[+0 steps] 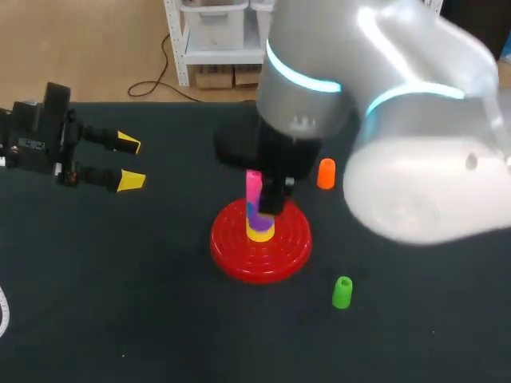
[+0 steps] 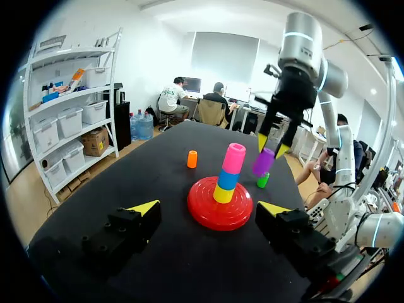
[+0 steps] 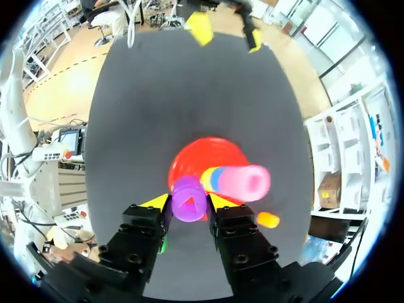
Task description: Pick up and stack the cylinders on the red base in this order: pink,purple,orange,green
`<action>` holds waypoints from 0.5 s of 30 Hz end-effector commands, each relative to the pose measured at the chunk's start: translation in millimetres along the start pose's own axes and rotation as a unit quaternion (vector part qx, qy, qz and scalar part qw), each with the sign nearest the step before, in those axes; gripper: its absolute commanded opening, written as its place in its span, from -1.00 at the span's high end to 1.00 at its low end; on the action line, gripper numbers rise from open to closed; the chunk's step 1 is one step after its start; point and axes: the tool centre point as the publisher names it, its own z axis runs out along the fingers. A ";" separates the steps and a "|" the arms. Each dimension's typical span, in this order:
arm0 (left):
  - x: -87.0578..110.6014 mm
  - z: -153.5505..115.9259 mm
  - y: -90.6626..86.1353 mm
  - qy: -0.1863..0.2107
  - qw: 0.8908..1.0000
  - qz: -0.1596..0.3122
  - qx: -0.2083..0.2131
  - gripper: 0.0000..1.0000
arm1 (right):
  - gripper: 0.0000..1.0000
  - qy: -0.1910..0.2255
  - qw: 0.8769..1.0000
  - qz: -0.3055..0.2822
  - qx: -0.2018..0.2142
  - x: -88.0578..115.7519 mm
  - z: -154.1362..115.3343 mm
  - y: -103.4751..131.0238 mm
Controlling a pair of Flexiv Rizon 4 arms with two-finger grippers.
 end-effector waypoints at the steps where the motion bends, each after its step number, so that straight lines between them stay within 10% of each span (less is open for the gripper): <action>1: 1.1 -0.1 -0.1 -0.002 1.000 0.001 0.000 -1.00 | 1.00 -0.006 1.000 -0.001 -0.006 -10.9 -23.9 -22.2; 15: 1.1 -0.1 -0.1 -0.002 1.000 0.001 0.000 -1.00 | 1.00 -0.019 1.000 -0.011 -0.012 -37.4 -29.4 -59.6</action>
